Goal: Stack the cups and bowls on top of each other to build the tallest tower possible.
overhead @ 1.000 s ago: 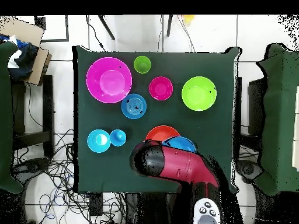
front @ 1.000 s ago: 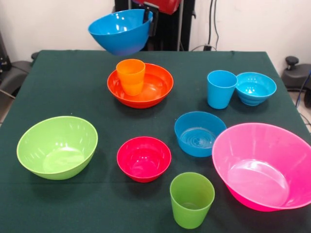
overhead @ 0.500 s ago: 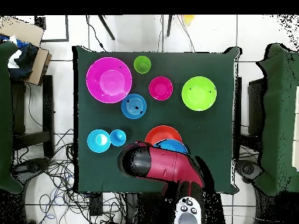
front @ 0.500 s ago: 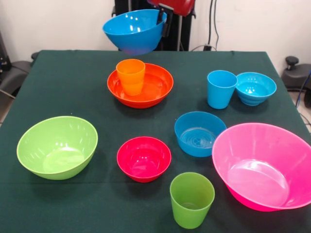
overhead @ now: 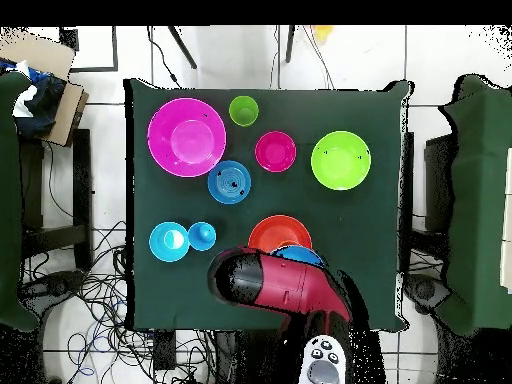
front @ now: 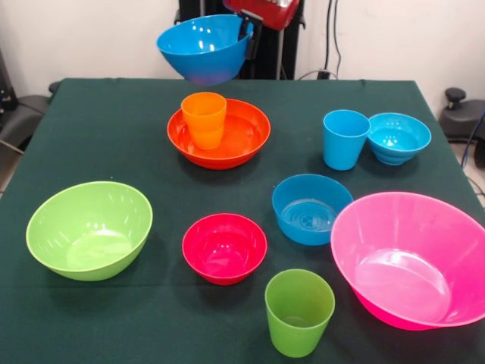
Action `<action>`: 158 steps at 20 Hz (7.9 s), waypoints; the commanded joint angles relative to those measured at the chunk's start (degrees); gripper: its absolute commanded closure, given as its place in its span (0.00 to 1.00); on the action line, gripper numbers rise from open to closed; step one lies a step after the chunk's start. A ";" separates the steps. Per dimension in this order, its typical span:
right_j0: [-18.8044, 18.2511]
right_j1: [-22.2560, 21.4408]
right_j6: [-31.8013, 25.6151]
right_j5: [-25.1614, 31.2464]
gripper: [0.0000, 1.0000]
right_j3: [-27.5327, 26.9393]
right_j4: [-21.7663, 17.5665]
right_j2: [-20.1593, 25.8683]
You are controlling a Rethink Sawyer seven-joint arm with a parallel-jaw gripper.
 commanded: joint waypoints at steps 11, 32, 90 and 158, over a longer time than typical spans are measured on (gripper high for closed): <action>-0.32 3.42 9.04 -3.96 1.00 1.30 0.59 -0.32; -1.35 3.14 5.08 1.06 1.00 -3.62 0.31 0.10; 5.17 9.10 11.40 2.70 1.00 -11.14 6.23 -2.55; 8.83 15.74 11.74 -2.43 1.00 -14.65 11.06 -6.50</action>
